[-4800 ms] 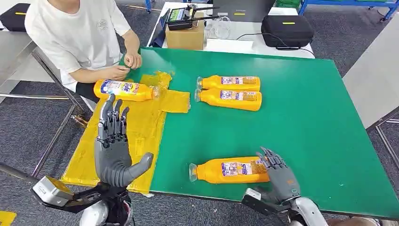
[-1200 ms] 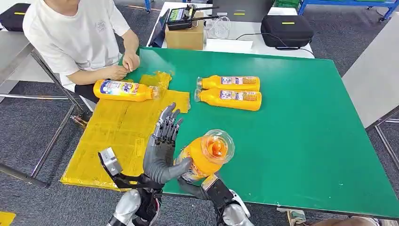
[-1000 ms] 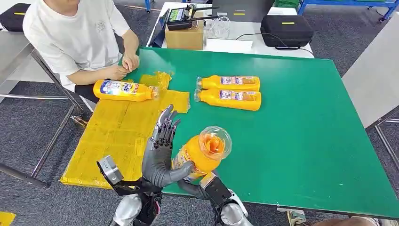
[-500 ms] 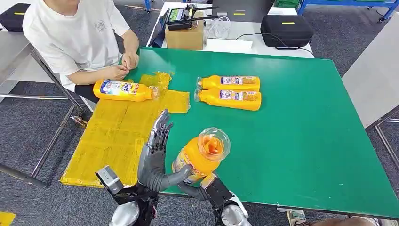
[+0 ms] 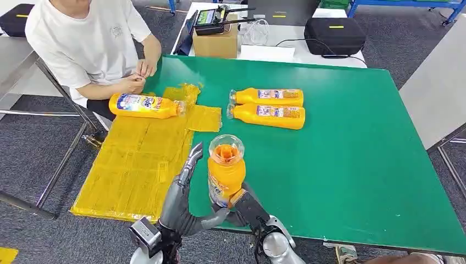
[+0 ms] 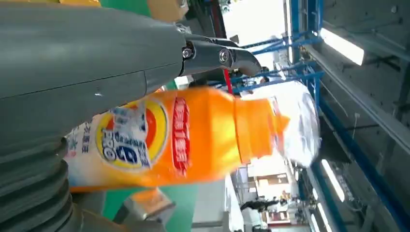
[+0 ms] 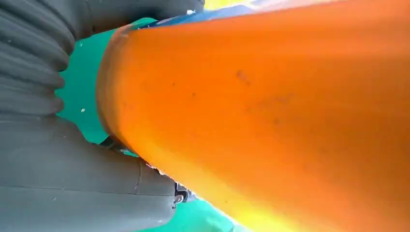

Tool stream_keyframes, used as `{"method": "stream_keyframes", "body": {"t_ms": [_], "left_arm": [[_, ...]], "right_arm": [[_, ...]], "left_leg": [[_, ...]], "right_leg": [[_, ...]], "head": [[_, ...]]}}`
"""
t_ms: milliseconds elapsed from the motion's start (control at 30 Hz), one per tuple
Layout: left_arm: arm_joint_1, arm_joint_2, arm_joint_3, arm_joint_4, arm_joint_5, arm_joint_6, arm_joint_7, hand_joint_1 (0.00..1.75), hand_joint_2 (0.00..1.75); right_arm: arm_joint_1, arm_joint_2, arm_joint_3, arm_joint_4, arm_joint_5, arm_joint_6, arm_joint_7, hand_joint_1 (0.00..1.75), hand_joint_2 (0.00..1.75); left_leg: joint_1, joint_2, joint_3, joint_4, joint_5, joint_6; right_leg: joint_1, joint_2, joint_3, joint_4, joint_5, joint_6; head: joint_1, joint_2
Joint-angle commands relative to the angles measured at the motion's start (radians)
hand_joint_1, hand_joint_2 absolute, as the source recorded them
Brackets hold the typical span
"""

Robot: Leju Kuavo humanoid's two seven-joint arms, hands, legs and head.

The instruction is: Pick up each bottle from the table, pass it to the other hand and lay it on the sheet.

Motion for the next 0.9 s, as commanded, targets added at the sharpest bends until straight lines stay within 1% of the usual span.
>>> {"method": "stream_keyframes", "body": {"t_ms": [33, 67, 100, 133, 267, 300, 333, 367, 433, 467, 500, 567, 600, 633, 667, 833, 867, 900], "left_arm": [[-0.008, 0.051, -0.013, 0.003, -0.011, -0.016, 0.005, 0.0, 1.75], [-0.008, 0.051, -0.013, 0.002, -0.011, -0.017, 0.007, 0.0, 1.75], [-0.008, 0.052, -0.013, 0.002, -0.011, -0.017, 0.007, 0.0, 1.75], [-0.008, 0.052, -0.013, 0.002, -0.011, -0.017, 0.007, 0.0, 1.75], [-0.008, 0.052, -0.013, 0.002, -0.011, -0.017, 0.007, 0.0, 1.75], [-0.011, 0.053, -0.012, 0.003, -0.011, -0.024, 0.015, 0.0, 1.75], [-0.026, 0.047, 0.0, 0.03, 0.007, -0.065, 0.058, 0.0, 1.75], [-0.038, 0.042, 0.002, 0.046, 0.031, -0.11, 0.072, 0.0, 1.75], [-0.048, 0.034, 0.006, 0.062, 0.06, -0.145, 0.095, 0.0, 1.75], [-0.055, 0.03, 0.006, 0.069, 0.073, -0.156, 0.109, 0.0, 1.75], [-0.068, 0.025, 0.007, 0.083, 0.108, -0.181, 0.123, 0.0, 1.75], [-0.08, 0.019, 0.008, 0.096, 0.134, -0.193, 0.136, 0.0, 1.75], [-0.09, 0.013, 0.007, 0.107, 0.174, -0.216, 0.151, 0.0, 1.75], [-0.098, 0.014, 0.001, 0.11, 0.18, -0.217, 0.154, 0.0, 1.75], [-0.101, 0.012, 0.0, 0.113, 0.184, -0.208, 0.153, 0.0, 1.75], [-0.099, 0.01, -0.005, 0.092, 0.197, -0.192, 0.15, 0.0, 1.75], [-0.097, 0.012, -0.006, 0.087, 0.197, -0.193, 0.15, 0.0, 1.75], [-0.097, 0.012, -0.006, 0.087, 0.197, -0.193, 0.15, 0.0, 1.75]], "right_arm": [[-0.096, -0.019, -0.017, 0.146, 0.056, -0.054, 0.03, 1.75, 1.75], [-0.098, -0.02, -0.014, 0.149, 0.064, -0.061, 0.032, 1.75, 1.75], [-0.1, -0.019, -0.014, 0.149, 0.064, -0.061, 0.032, 1.75, 1.75], [-0.1, -0.019, -0.014, 0.149, 0.064, -0.061, 0.032, 1.75, 1.75], [-0.1, -0.019, -0.014, 0.149, 0.064, -0.061, 0.032, 1.75, 1.75], [-0.11, -0.018, -0.002, 0.161, 0.091, -0.076, 0.032, 1.75, 1.75], [-0.117, -0.014, 0.045, 0.142, 0.175, -0.127, -0.001, 1.75, 1.75], [-0.115, -0.015, 0.076, 0.1, 0.227, -0.168, -0.03, 1.75, 1.75], [-0.104, -0.014, 0.087, 0.047, 0.261, -0.213, -0.052, 1.75, 1.75], [-0.097, -0.015, 0.092, 0.022, 0.265, -0.224, -0.074, 1.75, 1.75], [-0.084, -0.016, 0.097, -0.015, 0.252, -0.229, -0.117, 1.75, 1.75], [-0.068, -0.017, 0.106, -0.051, 0.241, -0.235, -0.147, 1.75, 1.75], [-0.057, -0.02, 0.124, -0.082, 0.244, -0.254, -0.188, 1.75, 1.75], [-0.05, -0.019, 0.128, -0.098, 0.228, -0.259, -0.203, 1.75, 1.75], [-0.045, -0.02, 0.137, -0.112, 0.219, -0.261, -0.216, 1.75, 1.75], [-0.049, -0.026, 0.171, -0.095, 0.204, -0.225, -0.202, 1.75, 1.75], [-0.053, -0.024, 0.171, -0.084, 0.203, -0.224, -0.202, 1.75, 1.75], [-0.053, -0.024, 0.171, -0.084, 0.203, -0.224, -0.202, 1.75, 1.75]], "left_leg": [[0.0, -0.001, 0.002, -0.002, 0.0, 0.002], [0.001, -0.001, 0.003, -0.003, 0.0, 0.003], [0.0, 0.0, 0.003, -0.002, 0.0, 0.003], [0.001, -0.001, 0.003, -0.002, 0.0, 0.003], [0.0, 0.0, 0.003, -0.002, 0.0, 0.003], [0.001, -0.001, 0.003, -0.002, 0.0, 0.003], [0.0, 0.0, 0.002, -0.001, 0.0, 0.002], [0.001, -0.001, 0.003, -0.002, 0.0, 0.003], [0.001, 0.0, 0.002, -0.002, 0.0, 0.003], [0.0, -0.001, 0.001, -0.001, 0.0, 0.002], [0.0, -0.002, 0.001, -0.001, 0.0, 0.003], [0.002, -0.003, 0.003, -0.002, 0.0, 0.005], [0.001, -0.002, 0.003, -0.002, 0.0, 0.004], [0.0, -0.002, 0.0, 0.0, 0.0, 0.002], [0.001, -0.003, 0.001, -0.001, 0.0, 0.003], [0.001, -0.002, 0.002, -0.001, 0.0, 0.003], [0.0, 0.001, 0.002, -0.001, 0.0, 0.002], [0.001, 0.002, 0.003, -0.002, -0.001, 0.003]], "right_leg": [[0.001, 0.0, 0.002, -0.002, 0.0, -0.004], [0.002, 0.0, 0.003, -0.003, 0.001, -0.006], [0.001, 0.001, 0.002, -0.002, 0.0, -0.004], [0.002, 0.0, 0.003, -0.003, 0.0, -0.006], [0.001, 0.0, 0.003, -0.002, 0.0, -0.005], [0.002, 0.0, 0.003, -0.003, 0.0, -0.005], [0.001, 0.0, 0.002, -0.001, 0.0, -0.003], [0.002, 0.0, 0.003, -0.002, 0.0, -0.005], [0.002, 0.0, 0.002, -0.002, 0.0, -0.006], [0.001, -0.001, 0.001, -0.001, 0.0, -0.004], [0.002, -0.001, 0.002, -0.001, 0.0, -0.005], [0.003, -0.002, 0.004, -0.003, 0.0, -0.008], [0.002, -0.001, 0.003, -0.002, 0.0, -0.007], [0.001, -0.002, 0.001, -0.001, 0.0, -0.003], [0.002, -0.002, 0.002, -0.001, 0.0, -0.005], [0.002, -0.001, 0.002, -0.002, 0.0, -0.005], [0.001, 0.002, 0.001, -0.001, 0.0, -0.004], [0.003, 0.001, 0.003, -0.003, 0.0, -0.006]], "head": [[0.0, 0.0], [0.0, 0.0], [0.0, 0.0], [0.0, 0.0], [0.0, 0.0], [0.0, 0.0], [0.0, 0.0], [0.0, 0.0], [0.0, 0.0], [0.0, 0.0], [0.0, 0.0], [0.0, 0.0], [0.0, 0.0], [0.0, 0.0], [0.0, 0.0], [0.001, 0.0], [-0.001, 0.0], [0.0, 0.0]]}}
